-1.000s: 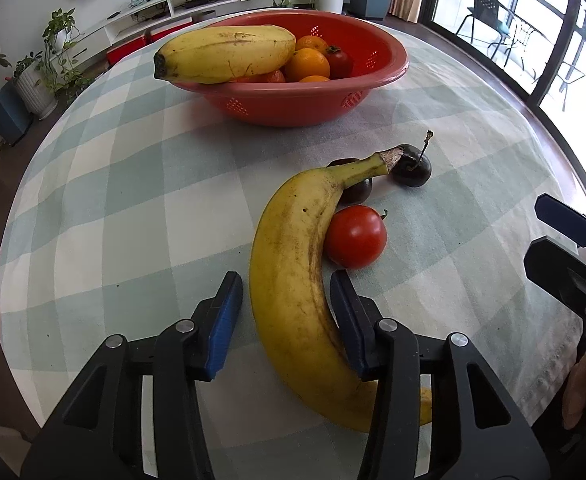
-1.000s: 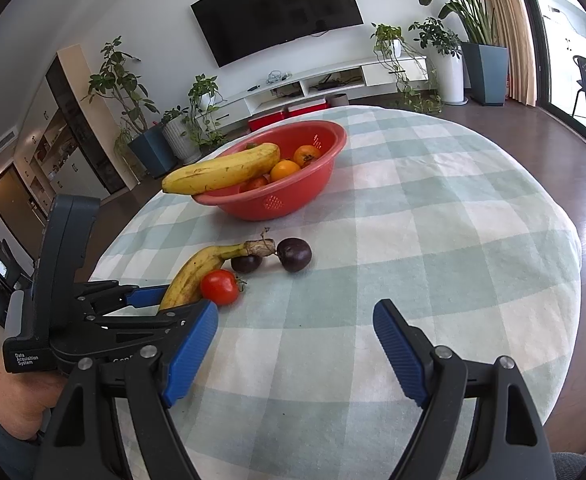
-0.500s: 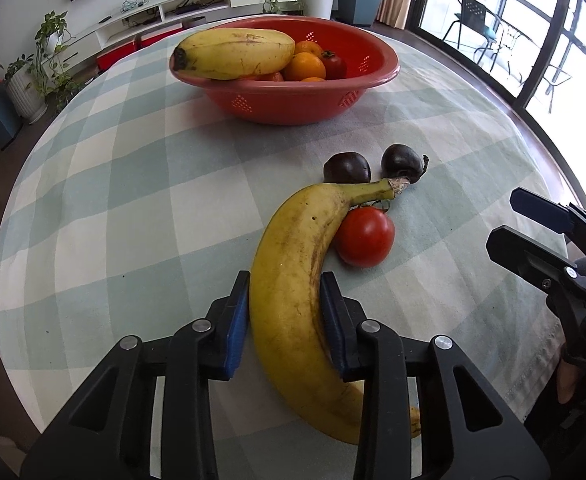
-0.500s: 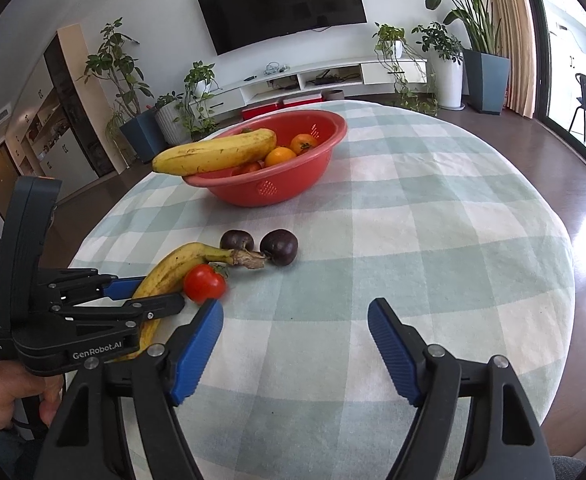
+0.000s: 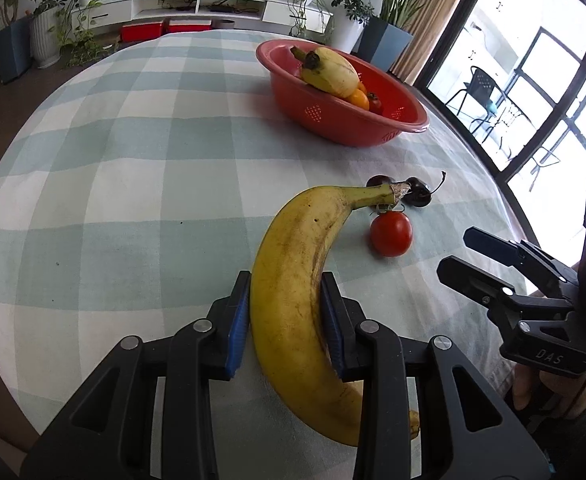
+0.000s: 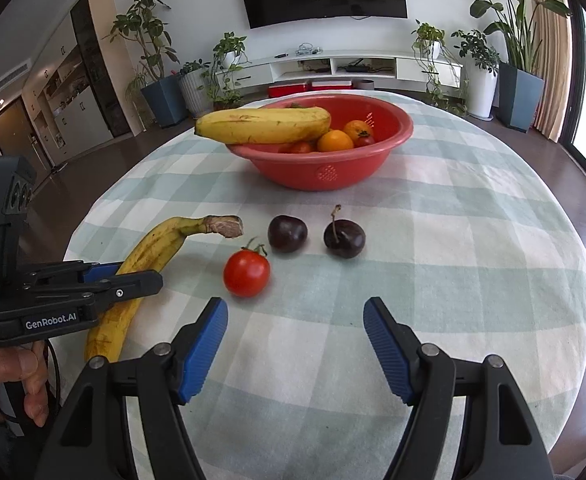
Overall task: Organize fruits
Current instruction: 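Hold the banana in the left tool while the right tool grasps another red tomato, then carry the banana and tomato over the red bowl with both tools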
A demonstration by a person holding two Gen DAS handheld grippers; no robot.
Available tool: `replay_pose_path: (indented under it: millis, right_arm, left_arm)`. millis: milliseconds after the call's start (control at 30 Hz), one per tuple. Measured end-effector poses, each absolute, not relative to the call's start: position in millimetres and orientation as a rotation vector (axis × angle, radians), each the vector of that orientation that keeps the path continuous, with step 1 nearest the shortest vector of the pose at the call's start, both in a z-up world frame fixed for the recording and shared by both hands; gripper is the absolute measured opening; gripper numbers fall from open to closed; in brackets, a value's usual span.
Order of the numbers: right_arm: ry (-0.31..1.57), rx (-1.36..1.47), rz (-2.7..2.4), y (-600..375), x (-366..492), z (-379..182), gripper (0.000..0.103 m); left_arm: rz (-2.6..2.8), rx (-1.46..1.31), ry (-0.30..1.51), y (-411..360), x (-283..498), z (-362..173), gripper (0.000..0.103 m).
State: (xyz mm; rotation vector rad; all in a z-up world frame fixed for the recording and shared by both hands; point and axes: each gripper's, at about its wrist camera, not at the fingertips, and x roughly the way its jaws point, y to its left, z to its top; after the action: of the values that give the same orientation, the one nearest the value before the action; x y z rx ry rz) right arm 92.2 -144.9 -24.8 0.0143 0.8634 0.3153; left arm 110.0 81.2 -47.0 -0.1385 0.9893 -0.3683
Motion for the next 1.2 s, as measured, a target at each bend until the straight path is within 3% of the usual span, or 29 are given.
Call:
replay_pose_path:
  millis: [333,533,767,1200]
  right_arm:
    - [0.93,0.013,0.316,-115.7,124.1,-34.8,0.069]
    - [0.937,-0.045,0.312,-99.7,129.6,-41.9,0.058]
    - [0.928,-0.054,0.31,-96.9,129.3,-42.1,0.036]
    - [0.896,0.039,0.309,-126.2,103.1,-29.4,0.035]
  left_arm:
    - [-0.412,-0.267,0.955,100.4,106.0,-48.4,0.03]
    - [-0.413,-0.3,0.942,107.3,104.4,-48.2,0.03]
    - [-0.417,-0.307,0.937,107.4,103.9,-48.1,0.03]
    - [-0.445,-0.318,0.924,102.7,101.2,-45.1,0.03]
